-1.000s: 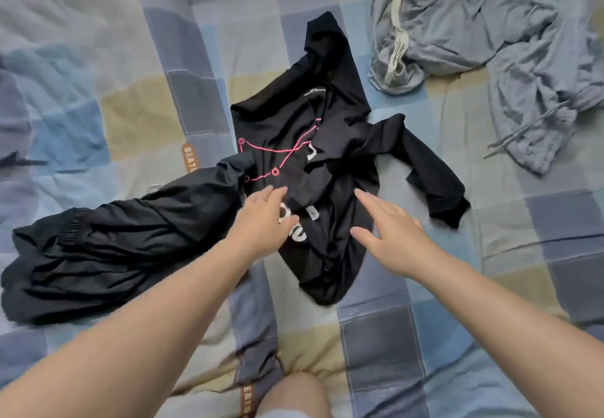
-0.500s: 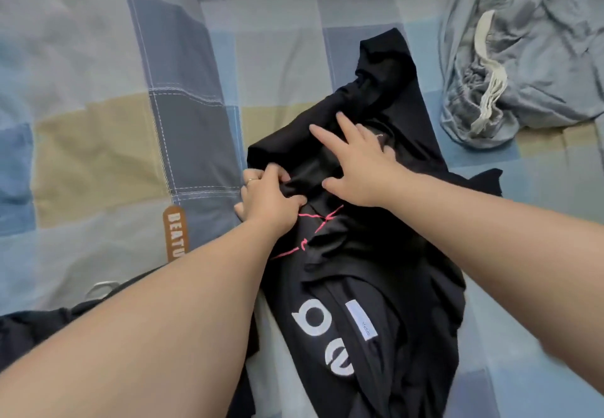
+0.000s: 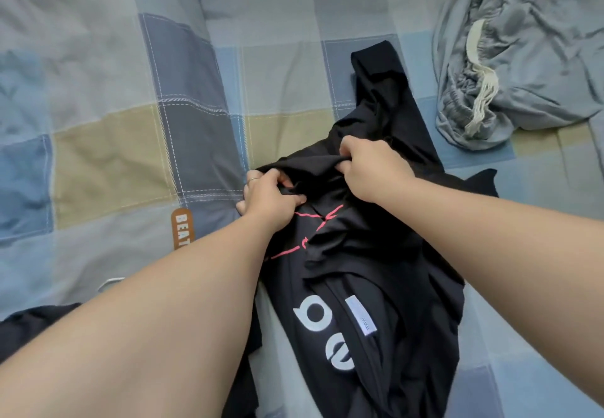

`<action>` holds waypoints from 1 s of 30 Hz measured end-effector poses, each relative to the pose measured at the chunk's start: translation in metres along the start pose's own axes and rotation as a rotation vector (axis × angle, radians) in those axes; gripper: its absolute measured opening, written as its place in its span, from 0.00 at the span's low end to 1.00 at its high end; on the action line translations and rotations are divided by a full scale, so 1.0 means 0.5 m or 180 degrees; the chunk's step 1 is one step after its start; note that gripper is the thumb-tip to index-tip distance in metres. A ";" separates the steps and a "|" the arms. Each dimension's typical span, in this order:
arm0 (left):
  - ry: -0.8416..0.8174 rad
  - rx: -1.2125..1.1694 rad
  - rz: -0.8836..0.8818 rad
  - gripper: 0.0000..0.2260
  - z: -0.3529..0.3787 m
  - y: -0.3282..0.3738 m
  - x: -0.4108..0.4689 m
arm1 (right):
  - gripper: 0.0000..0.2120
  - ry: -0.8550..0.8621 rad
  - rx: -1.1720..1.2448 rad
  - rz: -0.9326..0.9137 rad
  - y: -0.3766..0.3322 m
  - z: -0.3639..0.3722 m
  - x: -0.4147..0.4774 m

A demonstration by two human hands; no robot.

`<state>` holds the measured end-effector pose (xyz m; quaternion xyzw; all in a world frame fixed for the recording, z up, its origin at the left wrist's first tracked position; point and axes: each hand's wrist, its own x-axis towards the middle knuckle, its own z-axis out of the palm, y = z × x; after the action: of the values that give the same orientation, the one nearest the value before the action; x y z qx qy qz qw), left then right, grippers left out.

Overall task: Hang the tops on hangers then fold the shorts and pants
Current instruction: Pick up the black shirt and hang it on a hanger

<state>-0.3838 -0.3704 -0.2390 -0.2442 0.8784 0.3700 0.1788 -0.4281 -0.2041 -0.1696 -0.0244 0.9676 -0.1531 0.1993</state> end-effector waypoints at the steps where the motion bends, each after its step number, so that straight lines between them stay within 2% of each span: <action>1: 0.0072 -0.0044 0.0015 0.17 -0.001 0.003 -0.006 | 0.05 -0.0037 0.0070 0.0032 0.008 -0.005 -0.022; 5: 0.0084 -0.0449 0.0187 0.31 -0.016 0.003 -0.053 | 0.07 -0.0115 0.0282 0.0116 0.044 -0.019 -0.140; 6: -0.0039 -0.0294 0.0287 0.30 -0.016 0.001 -0.074 | 0.07 -0.0154 0.0308 0.0151 0.059 -0.022 -0.177; 8: -0.0278 0.0313 0.0489 0.16 -0.007 0.007 -0.133 | 0.08 -0.0233 0.0449 0.0277 0.097 -0.034 -0.254; 10: -0.0432 0.0662 0.0669 0.09 0.014 0.015 -0.215 | 0.09 -0.0258 0.0599 0.0469 0.143 -0.051 -0.334; 14: -0.0369 0.0950 0.1101 0.12 0.080 0.030 -0.419 | 0.11 -0.0178 0.0969 0.0973 0.249 -0.073 -0.497; 18: -0.0503 0.1252 0.1384 0.10 0.154 0.025 -0.638 | 0.25 -0.0022 0.1483 0.1504 0.343 -0.049 -0.666; 21: -0.0608 0.1435 0.1742 0.07 0.206 0.009 -0.795 | 0.23 0.0014 0.1680 0.1909 0.419 -0.001 -0.800; 23: -0.0880 0.1749 0.1905 0.06 0.243 0.001 -0.875 | 0.18 0.0047 0.1739 0.2098 0.468 0.038 -0.879; 25: -0.1344 0.2091 0.1769 0.05 0.279 -0.002 -0.937 | 0.15 -0.0003 0.1950 0.2245 0.512 0.075 -0.950; 27: -0.1731 0.2172 0.1407 0.06 0.309 0.003 -0.993 | 0.12 -0.0142 0.2196 0.2388 0.554 0.108 -1.012; 30: -0.1954 0.2106 0.0912 0.11 0.350 0.005 -1.066 | 0.19 -0.0506 0.2512 0.2457 0.612 0.147 -1.080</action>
<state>0.0735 -0.0815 -0.0898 0.0702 0.8805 0.1462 0.4455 0.1014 0.1247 -0.1235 0.3967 0.7576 -0.4174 0.3074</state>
